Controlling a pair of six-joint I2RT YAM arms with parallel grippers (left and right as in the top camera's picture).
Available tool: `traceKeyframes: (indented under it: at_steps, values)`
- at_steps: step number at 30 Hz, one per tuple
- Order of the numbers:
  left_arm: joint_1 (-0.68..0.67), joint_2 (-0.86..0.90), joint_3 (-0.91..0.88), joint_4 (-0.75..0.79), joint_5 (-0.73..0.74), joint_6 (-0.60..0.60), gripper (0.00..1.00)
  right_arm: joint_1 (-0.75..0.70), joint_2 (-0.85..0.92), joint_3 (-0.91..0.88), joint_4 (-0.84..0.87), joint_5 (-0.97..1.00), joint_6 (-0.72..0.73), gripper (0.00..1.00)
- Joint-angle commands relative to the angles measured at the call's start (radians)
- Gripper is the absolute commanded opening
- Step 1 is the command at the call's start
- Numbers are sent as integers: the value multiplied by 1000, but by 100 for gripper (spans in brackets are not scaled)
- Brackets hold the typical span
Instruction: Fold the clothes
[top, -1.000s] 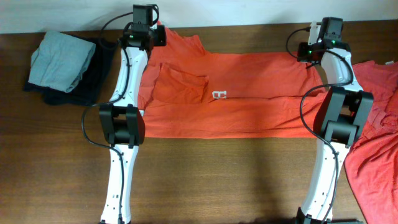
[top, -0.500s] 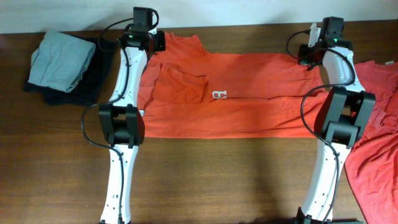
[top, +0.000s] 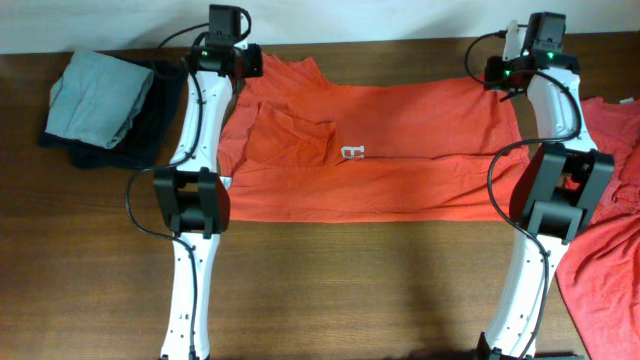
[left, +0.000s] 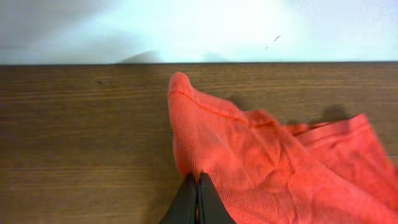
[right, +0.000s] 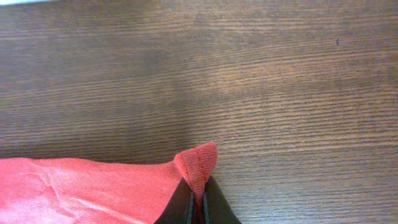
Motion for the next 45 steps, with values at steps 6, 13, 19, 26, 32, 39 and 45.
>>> traceKeyframes:
  at_steps: [6, 13, 19, 26, 32, 39, 45]
  values:
    - [27, -113, 23, -57, 6, 3, 1, -2, -68, 3, -43, -19, -8, 4]
    - [32, -136, 23, -140, 7, 3, 1, -12, -128, 3, -147, -18, -11, 4]
    - [32, -159, 23, -200, 7, 3, 1, -36, -217, 3, -235, -23, -29, 4]
    - [32, -215, 23, -315, 7, 3, 1, -35, -254, 3, -357, -51, -126, 4]
    - [32, -238, 23, -453, 6, 3, 1, -42, -254, 3, -446, -52, -164, 4]
    - [34, -273, 23, -559, 7, 3, 1, -75, -255, 3, -523, -103, -168, 4]
    - [34, -280, 23, -634, 6, 2, 1, -90, -279, 3, -606, -104, -167, 4]
